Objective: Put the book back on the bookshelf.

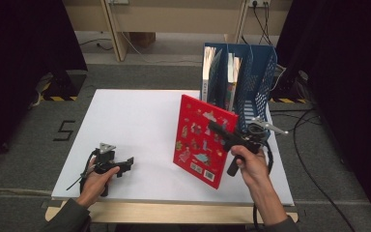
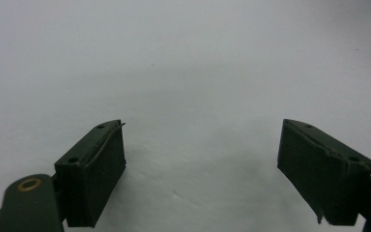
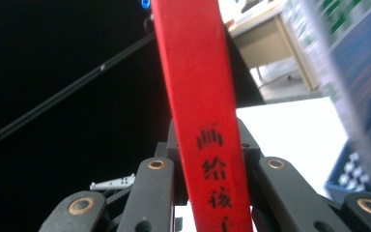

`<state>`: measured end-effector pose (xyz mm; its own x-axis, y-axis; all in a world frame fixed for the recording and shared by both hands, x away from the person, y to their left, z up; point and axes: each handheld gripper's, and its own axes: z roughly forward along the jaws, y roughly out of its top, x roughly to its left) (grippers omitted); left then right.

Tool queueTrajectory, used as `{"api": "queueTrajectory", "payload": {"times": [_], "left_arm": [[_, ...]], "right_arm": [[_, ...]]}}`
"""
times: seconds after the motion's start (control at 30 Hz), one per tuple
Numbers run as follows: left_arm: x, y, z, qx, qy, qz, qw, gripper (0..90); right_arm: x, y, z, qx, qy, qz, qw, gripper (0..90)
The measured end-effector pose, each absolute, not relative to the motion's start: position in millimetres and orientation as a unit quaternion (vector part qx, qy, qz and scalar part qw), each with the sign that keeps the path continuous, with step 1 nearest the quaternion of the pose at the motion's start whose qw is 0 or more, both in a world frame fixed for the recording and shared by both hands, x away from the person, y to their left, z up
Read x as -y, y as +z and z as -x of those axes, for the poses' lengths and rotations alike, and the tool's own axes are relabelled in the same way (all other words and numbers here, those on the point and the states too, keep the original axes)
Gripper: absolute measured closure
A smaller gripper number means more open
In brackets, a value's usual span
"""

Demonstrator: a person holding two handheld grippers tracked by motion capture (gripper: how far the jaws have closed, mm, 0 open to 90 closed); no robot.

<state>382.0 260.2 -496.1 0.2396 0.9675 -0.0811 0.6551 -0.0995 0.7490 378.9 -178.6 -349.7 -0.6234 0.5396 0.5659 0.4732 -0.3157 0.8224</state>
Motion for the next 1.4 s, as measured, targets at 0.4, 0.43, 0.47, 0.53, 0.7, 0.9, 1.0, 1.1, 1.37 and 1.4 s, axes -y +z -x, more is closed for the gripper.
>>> {"api": "queueTrajectory", "payload": {"times": [0.4, 0.43, 0.47, 0.53, 0.7, 0.9, 1.0, 1.1, 1.37, 1.4], "left_arm": [[-262, -500, -383, -0.561, 0.235, -0.725, 0.323, 14.8], [-262, -500, -383, -0.561, 0.235, -0.725, 0.324, 14.7], [-262, -500, -383, -0.561, 0.235, -0.725, 0.323, 14.7], [-262, -500, -383, -0.562, 0.235, -0.725, 0.323, 14.7], [-262, -501, -383, -0.562, 0.235, -0.724, 0.323, 14.6], [-262, -501, -383, -0.563, 0.236, -0.723, 0.324, 14.4], [-262, -501, -383, -0.562, 0.235, -0.723, 0.324, 14.4], [-262, -501, -383, -0.562, 0.236, -0.723, 0.325, 14.2], [-262, -501, -383, -0.560, 0.239, -0.723, 0.326, 14.2], [-262, -502, -383, -0.561, 0.238, -0.723, 0.327, 14.2]], "right_arm": [[257, -318, -357, -0.518, 0.710, -0.468, 0.096, 75.7], [262, -316, -356, -0.513, 0.710, -0.472, 0.101, 75.6], [267, -315, -355, -0.509, 0.706, -0.480, 0.107, 75.8], [276, -313, -355, -0.502, 0.705, -0.489, 0.111, 75.6], [302, -306, -360, -0.468, 0.707, -0.513, 0.133, 75.5], [329, -294, -378, -0.422, 0.711, -0.539, 0.162, 75.3], [337, -288, -394, -0.410, 0.707, -0.551, 0.170, 74.8], [342, -282, -410, -0.402, 0.703, -0.558, 0.179, 74.8], [347, -270, -450, -0.372, 0.705, -0.573, 0.189, 74.6], [347, -269, -455, -0.372, 0.705, -0.574, 0.190, 74.6]]}}
